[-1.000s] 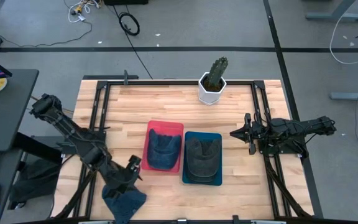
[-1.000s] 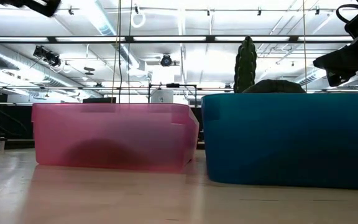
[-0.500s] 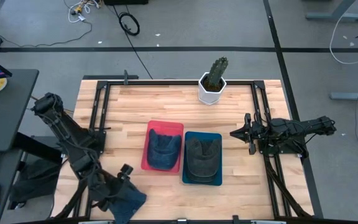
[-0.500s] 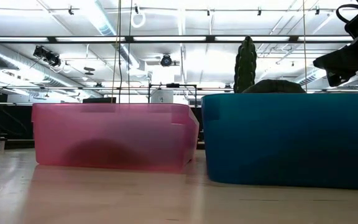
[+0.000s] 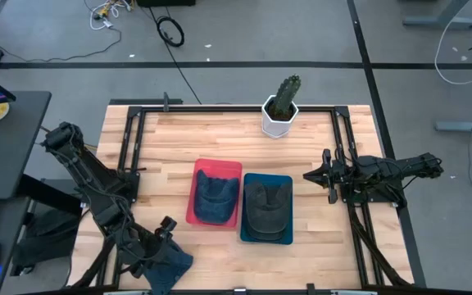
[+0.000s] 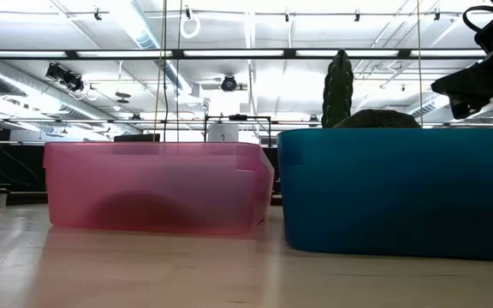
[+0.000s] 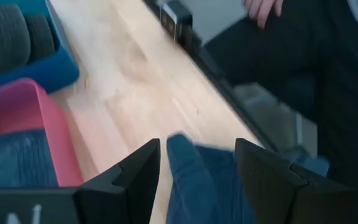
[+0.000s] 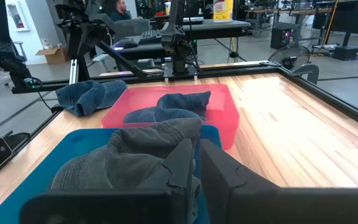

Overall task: Pick & Place hat
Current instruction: Put the blue cap into the red bin

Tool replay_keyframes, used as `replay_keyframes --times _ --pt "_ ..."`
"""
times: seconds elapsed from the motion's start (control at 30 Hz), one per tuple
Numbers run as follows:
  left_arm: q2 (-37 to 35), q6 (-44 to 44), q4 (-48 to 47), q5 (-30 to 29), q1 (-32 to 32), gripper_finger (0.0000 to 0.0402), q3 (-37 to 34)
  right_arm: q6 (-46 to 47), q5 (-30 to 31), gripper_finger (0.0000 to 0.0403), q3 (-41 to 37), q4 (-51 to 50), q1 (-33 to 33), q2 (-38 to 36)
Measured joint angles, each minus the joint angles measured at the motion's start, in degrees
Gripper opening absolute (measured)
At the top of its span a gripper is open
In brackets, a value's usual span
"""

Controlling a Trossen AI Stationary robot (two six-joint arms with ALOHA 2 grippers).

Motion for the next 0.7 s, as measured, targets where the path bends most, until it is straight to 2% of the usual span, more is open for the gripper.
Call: replay_keyframes --times 0.17,0.3,0.43,0.53,0.7 --pt "0.18 -0.95 -4.90 2.46 -0.89 0.0211 0.00 0.00 0.00 0.0036 0.00 0.00 0.01 0.00" --pt "1.57 -6.41 -5.10 4.69 -1.90 0.0211 0.00 0.00 -0.01 0.0036 0.00 0.00 0.00 0.00" --pt "4.43 -24.31 -5.27 5.73 -1.96 0.0211 0.00 0.00 0.00 0.0036 0.00 0.00 0.02 0.00" --pt "6.70 -36.72 -5.09 11.29 -1.23 0.0211 0.02 0.00 0.00 0.0036 0.00 0.00 0.01 0.00" --pt "10.49 -47.12 -5.12 18.18 -1.59 0.0205 0.00 0.00 0.00 0.0036 0.00 0.00 0.00 0.00"
